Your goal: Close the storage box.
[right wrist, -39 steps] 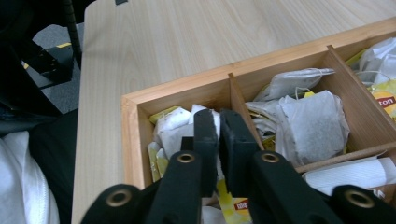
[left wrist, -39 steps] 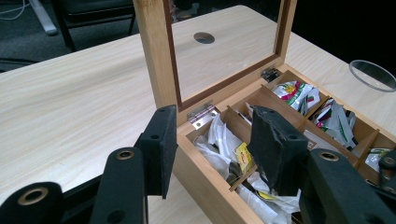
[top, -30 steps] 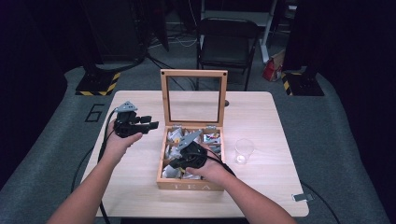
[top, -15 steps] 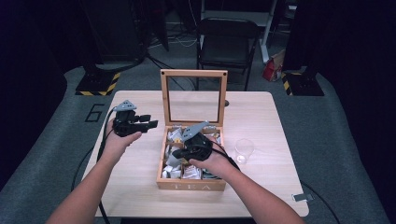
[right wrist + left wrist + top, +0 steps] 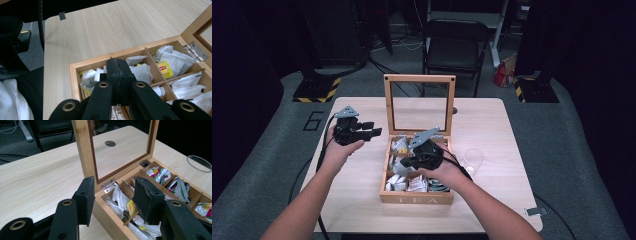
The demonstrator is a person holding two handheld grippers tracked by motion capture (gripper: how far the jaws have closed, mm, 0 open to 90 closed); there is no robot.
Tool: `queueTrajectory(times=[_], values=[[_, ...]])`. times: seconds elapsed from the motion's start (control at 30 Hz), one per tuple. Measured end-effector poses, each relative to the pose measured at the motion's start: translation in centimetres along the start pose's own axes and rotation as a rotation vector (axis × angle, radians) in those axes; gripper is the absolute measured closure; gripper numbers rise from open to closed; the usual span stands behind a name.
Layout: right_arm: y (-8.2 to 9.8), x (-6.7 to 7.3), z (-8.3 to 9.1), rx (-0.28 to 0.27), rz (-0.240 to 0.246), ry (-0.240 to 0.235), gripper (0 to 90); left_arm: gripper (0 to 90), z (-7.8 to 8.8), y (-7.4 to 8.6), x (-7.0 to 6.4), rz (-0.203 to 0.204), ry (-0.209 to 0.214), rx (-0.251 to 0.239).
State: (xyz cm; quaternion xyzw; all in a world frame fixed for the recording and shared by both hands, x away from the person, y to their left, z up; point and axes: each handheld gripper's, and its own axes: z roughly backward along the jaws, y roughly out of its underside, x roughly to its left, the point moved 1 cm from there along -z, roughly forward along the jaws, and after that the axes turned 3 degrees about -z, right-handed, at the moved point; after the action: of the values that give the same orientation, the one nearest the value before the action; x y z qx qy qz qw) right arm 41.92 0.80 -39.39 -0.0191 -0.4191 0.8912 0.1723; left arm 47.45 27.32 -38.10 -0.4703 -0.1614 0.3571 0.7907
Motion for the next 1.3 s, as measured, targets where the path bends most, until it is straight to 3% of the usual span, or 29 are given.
queueTrajectory(times=[0.23, 1.3], values=[[-0.1, -0.4, 0.9, -0.007, 0.003, 0.018, 90.0, 51.4, 0.1, -0.1, 0.0, -0.001, 0.001, 0.0], [1.6, -3.9, 7.4, -0.078, -0.079, 0.15, 90.0, 51.3, 0.2, -0.2, 0.1, 0.002, -0.006, -0.002]])
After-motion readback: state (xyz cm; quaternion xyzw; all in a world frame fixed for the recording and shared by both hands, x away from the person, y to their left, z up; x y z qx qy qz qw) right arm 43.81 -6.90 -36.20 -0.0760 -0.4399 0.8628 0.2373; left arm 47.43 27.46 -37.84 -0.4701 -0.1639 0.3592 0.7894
